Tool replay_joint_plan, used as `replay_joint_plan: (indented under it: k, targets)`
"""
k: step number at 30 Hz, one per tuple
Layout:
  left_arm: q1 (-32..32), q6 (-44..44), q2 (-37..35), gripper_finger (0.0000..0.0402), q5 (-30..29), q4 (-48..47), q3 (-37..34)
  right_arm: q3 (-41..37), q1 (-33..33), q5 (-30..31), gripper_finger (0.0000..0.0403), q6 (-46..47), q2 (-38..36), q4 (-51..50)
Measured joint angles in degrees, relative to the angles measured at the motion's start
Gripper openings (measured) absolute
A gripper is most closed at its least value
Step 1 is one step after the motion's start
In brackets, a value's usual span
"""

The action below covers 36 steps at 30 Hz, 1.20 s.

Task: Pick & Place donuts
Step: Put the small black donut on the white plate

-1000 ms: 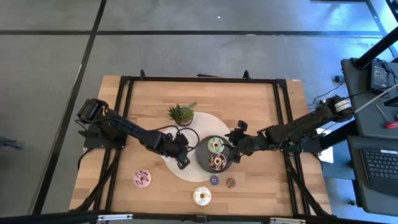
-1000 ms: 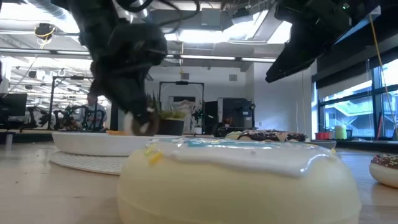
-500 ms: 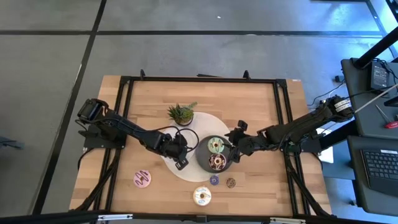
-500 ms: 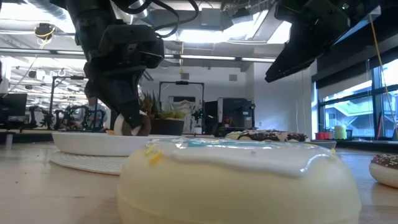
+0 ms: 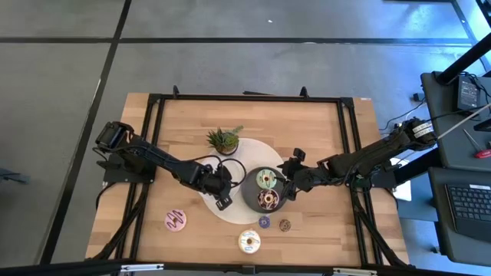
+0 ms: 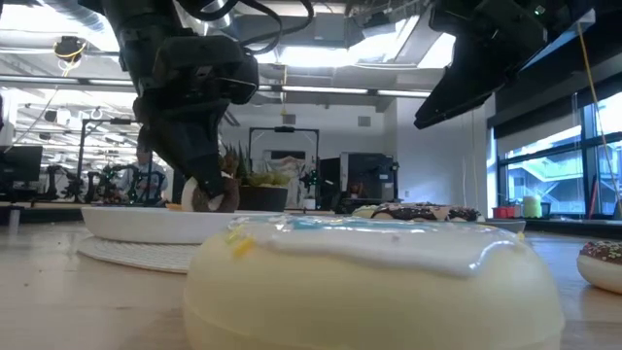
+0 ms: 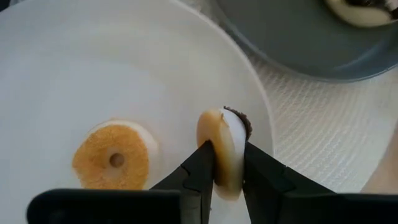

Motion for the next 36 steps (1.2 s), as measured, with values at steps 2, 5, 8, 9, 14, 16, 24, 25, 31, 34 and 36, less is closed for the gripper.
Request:
replay_joint_plan:
  k: [2, 5, 8, 9, 14, 16, 24, 25, 31, 34, 36]
  targets:
    - [0.00, 0.11, 0.00, 0.0072, -0.02, 1.35, 0.00, 0.00, 0.00, 0.00, 0.0204, 0.00, 0.00, 0.01]
    - [0.00, 0.13, 0.00, 0.0079, -0.68, 2.98, 0.00, 0.00, 0.00, 0.00, 0.0204, -0.02, 0.01, 0.01]
    - [0.00, 0.11, 0.00, 0.0086, -1.74, 3.22, 0.00, 0.00, 0.00, 0.00, 0.0204, -0.04, 0.01, 0.01]
    - [0.00, 0.11, 0.00, 0.0088, -1.83, 3.20, 0.00, 0.00, 0.00, 0.00, 0.0204, -0.04, 0.01, -0.01]
    - [0.00, -0.35, 0.00, 0.0098, -1.82, 3.17, 0.00, 0.00, 0.00, 0.00, 0.0204, 0.00, 0.01, -0.01]
    - [0.00, -0.39, 0.00, 0.0102, -1.84, 3.17, 0.00, 0.00, 0.00, 0.00, 0.0204, -0.02, -0.01, -0.01]
    - [0.00, -2.01, 0.00, 0.0119, -2.93, 3.13, -0.02, -0.02, 0.01, 0.01, 0.0204, -0.09, 0.01, -0.01]
    - [0.00, -2.03, 0.00, 0.0122, -2.93, 3.13, -0.02, -0.02, 0.02, 0.02, 0.0204, -0.09, 0.01, -0.01]
    - [0.00, -3.38, 1.83, 0.0137, -1.35, 3.69, -0.07, -0.02, 0.02, 0.02, 0.0204, -0.09, 0.01, -0.06]
    - [-0.02, -3.41, 3.10, 0.0144, -1.00, 3.63, -0.07, -0.02, 0.00, 0.02, 0.0204, -0.09, 0.01, -0.12]
    - [-0.02, -3.39, 3.68, 0.0148, -1.07, 3.64, -0.07, -0.02, 0.01, 0.02, 0.0204, -0.09, 0.00, -0.12]
